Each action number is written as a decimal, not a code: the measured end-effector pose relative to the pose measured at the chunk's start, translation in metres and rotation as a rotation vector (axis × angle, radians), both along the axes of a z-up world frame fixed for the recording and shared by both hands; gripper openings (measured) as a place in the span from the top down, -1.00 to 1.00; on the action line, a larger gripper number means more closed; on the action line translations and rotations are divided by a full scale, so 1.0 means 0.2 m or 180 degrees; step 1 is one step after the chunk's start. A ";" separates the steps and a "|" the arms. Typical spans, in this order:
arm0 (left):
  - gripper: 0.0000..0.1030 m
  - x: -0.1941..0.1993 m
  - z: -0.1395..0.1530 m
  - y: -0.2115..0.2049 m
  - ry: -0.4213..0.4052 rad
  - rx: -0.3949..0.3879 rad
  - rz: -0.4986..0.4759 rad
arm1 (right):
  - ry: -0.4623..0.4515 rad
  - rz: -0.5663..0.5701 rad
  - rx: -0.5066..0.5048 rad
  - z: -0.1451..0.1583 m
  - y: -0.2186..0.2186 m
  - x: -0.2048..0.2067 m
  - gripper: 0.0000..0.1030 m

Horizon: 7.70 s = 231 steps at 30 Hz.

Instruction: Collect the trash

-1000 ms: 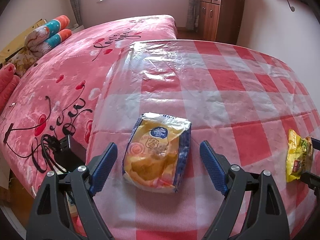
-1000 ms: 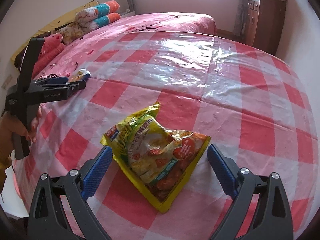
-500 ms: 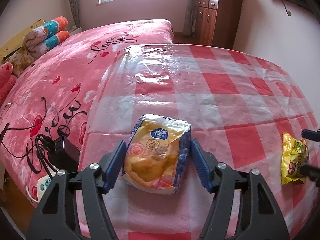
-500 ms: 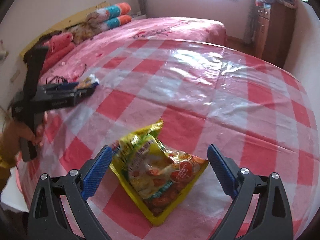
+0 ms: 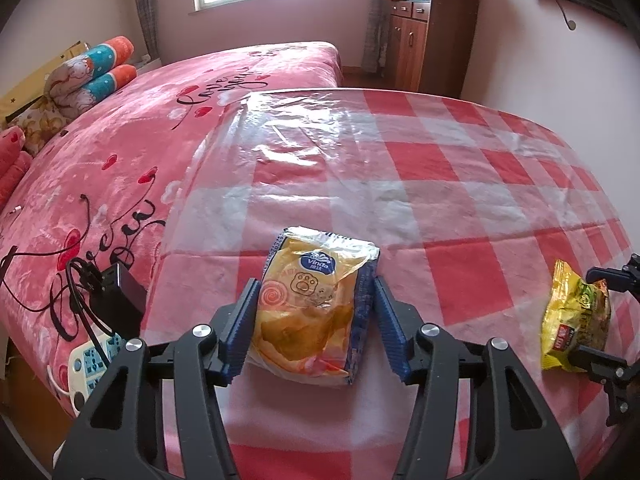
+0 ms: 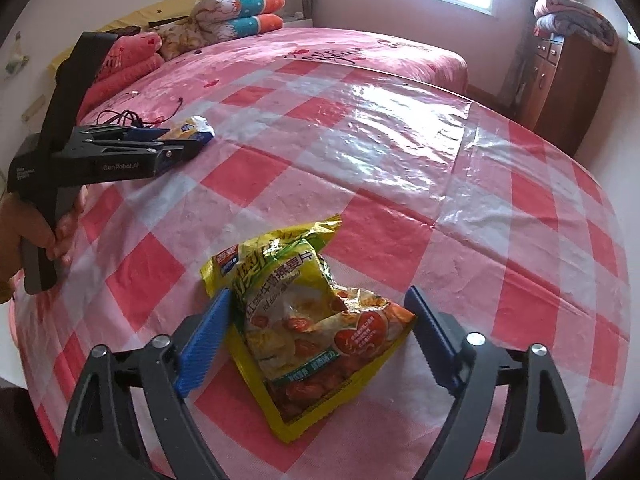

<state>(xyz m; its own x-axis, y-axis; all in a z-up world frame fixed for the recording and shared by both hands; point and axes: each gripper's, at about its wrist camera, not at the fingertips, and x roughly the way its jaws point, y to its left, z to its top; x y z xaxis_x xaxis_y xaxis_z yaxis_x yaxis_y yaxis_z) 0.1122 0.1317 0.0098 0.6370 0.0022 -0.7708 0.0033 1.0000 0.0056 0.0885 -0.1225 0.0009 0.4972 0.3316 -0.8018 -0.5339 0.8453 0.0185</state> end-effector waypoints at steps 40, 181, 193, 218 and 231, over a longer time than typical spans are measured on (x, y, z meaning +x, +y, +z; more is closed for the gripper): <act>0.18 -0.20 0.01 -0.21 -0.0027 -0.0188 -0.0274 | 0.0249 -0.0560 0.0869 0.04 -0.18 -0.32 0.21; 0.18 -1.89 -0.11 1.13 0.0078 -0.0713 0.1513 | 0.0593 0.1477 0.0469 0.18 1.50 -1.20 0.21; 0.10 -1.91 -0.20 1.26 0.0108 -0.0879 0.1713 | 0.0728 0.1710 0.0341 0.10 1.77 -1.22 0.15; -0.48 -1.74 -0.03 1.09 -0.0006 -0.0760 0.1487 | 0.0122 0.0505 0.0825 0.23 1.23 -0.96 -0.71; -0.65 -1.57 0.12 0.81 -0.0138 -0.0662 0.1070 | 0.0009 0.0034 0.0915 0.18 0.95 -0.90 -0.79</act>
